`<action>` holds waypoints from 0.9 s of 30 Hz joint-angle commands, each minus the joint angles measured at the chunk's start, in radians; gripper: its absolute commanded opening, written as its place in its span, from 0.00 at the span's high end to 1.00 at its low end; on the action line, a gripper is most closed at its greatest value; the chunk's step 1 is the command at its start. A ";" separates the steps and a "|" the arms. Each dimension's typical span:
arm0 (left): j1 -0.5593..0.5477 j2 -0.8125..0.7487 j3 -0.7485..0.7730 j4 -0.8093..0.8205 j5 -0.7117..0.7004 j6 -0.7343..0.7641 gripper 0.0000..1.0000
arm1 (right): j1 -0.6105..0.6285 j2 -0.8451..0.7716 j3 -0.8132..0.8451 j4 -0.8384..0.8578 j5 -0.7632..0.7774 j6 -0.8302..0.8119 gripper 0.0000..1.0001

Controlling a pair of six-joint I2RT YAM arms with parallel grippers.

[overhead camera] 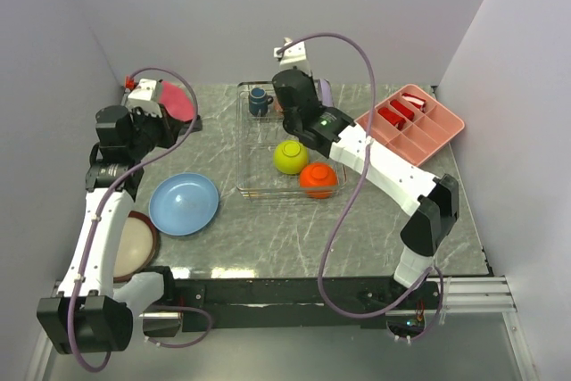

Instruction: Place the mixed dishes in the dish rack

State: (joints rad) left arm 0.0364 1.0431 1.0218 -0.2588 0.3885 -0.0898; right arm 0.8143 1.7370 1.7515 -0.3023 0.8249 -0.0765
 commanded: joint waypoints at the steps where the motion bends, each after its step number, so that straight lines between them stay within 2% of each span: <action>1: -0.003 -0.052 -0.022 0.032 -0.029 0.013 0.99 | -0.055 -0.051 0.028 0.144 0.122 0.050 1.00; 13: -0.001 -0.028 -0.017 0.018 -0.051 0.013 0.99 | -0.112 0.055 0.062 0.075 0.122 0.168 1.00; 27: -0.003 0.005 -0.020 0.026 -0.059 0.005 0.99 | -0.155 0.121 0.048 0.011 0.099 0.230 1.00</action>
State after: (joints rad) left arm 0.0364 1.0439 1.0023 -0.2588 0.3393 -0.0875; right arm 0.6827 1.8771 1.7485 -0.3859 0.8719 0.1017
